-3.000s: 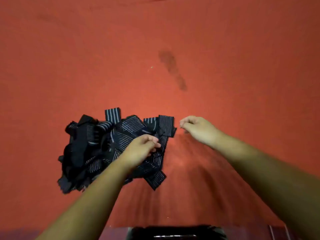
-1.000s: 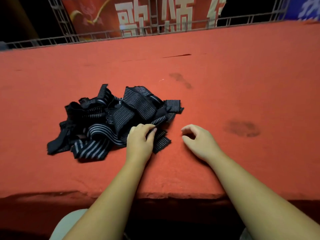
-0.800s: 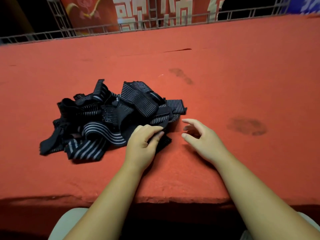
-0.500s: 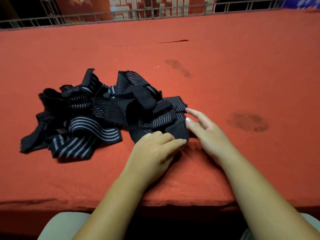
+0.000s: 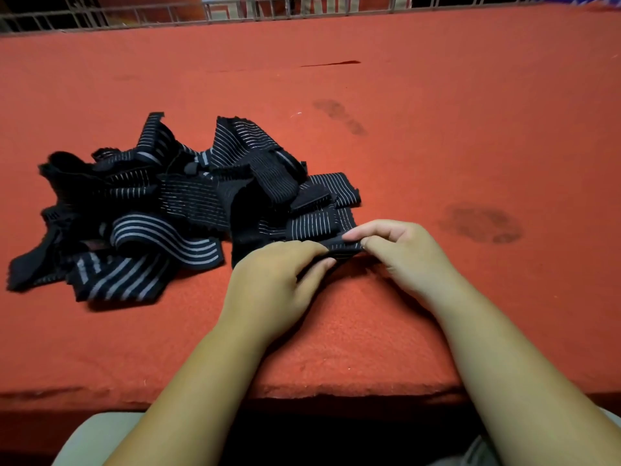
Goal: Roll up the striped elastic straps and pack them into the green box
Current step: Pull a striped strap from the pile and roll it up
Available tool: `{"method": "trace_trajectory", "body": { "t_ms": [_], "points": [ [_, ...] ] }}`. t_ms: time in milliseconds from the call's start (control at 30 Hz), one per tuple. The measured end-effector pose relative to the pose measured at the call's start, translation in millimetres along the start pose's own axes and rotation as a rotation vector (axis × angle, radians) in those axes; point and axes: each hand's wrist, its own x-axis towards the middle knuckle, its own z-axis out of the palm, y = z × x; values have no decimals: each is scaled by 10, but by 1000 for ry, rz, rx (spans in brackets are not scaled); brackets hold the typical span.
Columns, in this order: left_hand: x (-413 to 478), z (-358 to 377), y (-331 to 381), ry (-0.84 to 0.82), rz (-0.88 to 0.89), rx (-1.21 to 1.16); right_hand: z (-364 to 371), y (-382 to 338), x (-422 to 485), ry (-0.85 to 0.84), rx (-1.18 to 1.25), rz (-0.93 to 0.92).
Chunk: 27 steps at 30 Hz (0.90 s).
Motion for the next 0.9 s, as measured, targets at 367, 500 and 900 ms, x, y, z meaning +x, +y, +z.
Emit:
{"method": "trace_trajectory", "body": {
  "t_ms": [367,500,900],
  "points": [
    [-8,-54,6,33,-125,-379,20,61,39,-196,-360,-267],
    [-2,-86,5,38,-185,-449,45,75,69,-167,-289,-185],
    [-70,-101,46,70,-219,-542,47,-122,-133,-327,209,-47]
  ]
}}
